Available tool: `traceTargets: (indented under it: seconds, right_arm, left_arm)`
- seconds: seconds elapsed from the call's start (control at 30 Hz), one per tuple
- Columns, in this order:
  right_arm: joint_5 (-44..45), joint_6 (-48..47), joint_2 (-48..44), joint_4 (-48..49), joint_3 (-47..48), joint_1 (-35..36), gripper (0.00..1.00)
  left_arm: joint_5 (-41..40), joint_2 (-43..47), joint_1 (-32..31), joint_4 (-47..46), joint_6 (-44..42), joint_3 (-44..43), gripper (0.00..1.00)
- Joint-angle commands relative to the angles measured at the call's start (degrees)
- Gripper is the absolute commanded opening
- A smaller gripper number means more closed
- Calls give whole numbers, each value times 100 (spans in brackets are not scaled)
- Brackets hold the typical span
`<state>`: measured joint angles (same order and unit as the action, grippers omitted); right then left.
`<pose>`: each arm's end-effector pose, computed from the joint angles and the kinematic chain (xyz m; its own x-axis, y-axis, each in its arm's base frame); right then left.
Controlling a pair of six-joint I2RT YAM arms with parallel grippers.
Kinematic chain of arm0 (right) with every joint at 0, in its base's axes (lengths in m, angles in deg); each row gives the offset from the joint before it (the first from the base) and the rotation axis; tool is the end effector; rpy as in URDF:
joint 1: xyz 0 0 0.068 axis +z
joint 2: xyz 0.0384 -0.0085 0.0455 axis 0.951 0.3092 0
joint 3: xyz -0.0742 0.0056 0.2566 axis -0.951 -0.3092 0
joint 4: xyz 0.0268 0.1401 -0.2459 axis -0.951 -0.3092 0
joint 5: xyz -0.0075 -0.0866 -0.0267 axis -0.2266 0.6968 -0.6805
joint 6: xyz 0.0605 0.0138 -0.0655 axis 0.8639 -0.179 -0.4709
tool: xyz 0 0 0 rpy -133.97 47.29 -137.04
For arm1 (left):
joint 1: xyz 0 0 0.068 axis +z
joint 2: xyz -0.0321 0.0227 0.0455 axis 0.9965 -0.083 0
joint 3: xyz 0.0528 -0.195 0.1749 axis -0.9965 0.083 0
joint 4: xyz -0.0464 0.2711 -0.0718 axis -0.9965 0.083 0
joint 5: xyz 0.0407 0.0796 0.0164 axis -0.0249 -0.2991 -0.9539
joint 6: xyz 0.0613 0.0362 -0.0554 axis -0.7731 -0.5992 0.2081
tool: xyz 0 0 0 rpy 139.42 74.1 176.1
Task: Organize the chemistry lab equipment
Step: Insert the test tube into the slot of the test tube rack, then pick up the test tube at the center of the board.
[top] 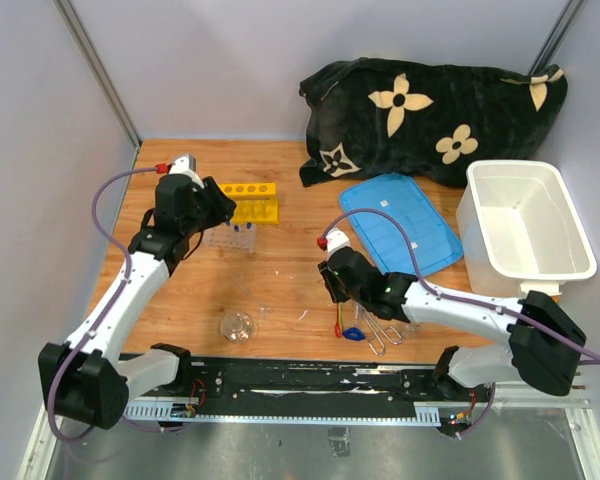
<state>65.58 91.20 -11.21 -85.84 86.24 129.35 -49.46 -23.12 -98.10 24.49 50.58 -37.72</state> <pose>0.1940 0.2627 0.1796 -0.5130 -0.2466 -0.8222 -0.5619 0.8206 0.1045 0.3197 -0.0683 0.2756 -0.4768 -0.3609 -0.8015 -0.0532 0.9220 -0.3835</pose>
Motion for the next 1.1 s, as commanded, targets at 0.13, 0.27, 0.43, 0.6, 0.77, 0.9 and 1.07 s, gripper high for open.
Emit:
traceTargets:
  seconds: [0.13, 0.27, 0.43, 0.6, 0.77, 0.9, 1.07]
  right_arm:
    - [-280, 422, 855, -617, 716, -356, 30]
    - [-787, 685, 1066, -546, 667, -774, 29]
    - [-1080, 799, 1278, -515, 625, -991, 27]
    - [-1199, 831, 1397, -498, 629, -991, 25]
    - [-1288, 869, 1520, -429, 582, -993, 24]
    - [-1278, 889, 1585, -366, 519, -994, 23]
    - [-1179, 866, 1608, -382, 545, -997, 23]
  left_arm:
    - [1916, 860, 12, 126, 744, 514, 48]
    - [1957, 1115, 12, 325, 730, 650, 48]
    - [2249, 1188, 4, 398, 736, 644, 48]
    - [2331, 1169, -6, 406, 741, 613, 48]
    - [2350, 1078, -73, 429, 712, 634, 47]
    - [2327, 1084, -111, 426, 709, 640, 47]
    - [2306, 1057, -128, 424, 714, 639, 47]
